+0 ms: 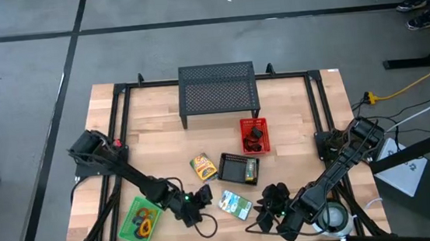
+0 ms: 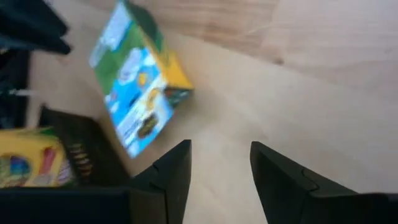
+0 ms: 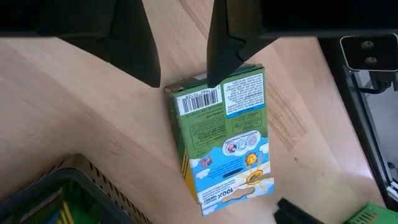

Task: Pick & Place Office Desk Supplies
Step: Put the crayon box into the black bin

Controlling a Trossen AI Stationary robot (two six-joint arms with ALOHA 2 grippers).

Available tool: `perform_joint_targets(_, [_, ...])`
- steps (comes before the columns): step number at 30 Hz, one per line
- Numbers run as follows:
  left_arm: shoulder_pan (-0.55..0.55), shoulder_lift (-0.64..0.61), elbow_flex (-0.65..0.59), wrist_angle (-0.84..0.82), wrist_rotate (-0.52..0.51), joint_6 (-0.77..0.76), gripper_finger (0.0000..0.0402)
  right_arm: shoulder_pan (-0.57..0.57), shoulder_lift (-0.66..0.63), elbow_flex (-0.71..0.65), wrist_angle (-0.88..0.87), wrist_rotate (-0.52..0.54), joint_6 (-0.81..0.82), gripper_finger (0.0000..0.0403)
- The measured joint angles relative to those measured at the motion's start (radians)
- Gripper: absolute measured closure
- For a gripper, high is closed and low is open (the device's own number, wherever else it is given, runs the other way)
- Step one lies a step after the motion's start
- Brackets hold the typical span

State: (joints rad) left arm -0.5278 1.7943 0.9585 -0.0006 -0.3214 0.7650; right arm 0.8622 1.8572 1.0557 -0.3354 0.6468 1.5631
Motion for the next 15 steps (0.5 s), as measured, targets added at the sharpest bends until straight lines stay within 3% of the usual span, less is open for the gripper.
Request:
perform_joint_targets(6, [0.007,0.061,-0.001,0.048,-0.113,0.1,0.0242,0.0,0.0,0.0,0.002,0.0,0.002,0.0271])
perform_joint_targets(15, [0.029,0.076,-0.001,0.131,-0.104,0.164,0.0244,-0.002,0.0,0.0,0.002,0.002,0.0,0.0271])
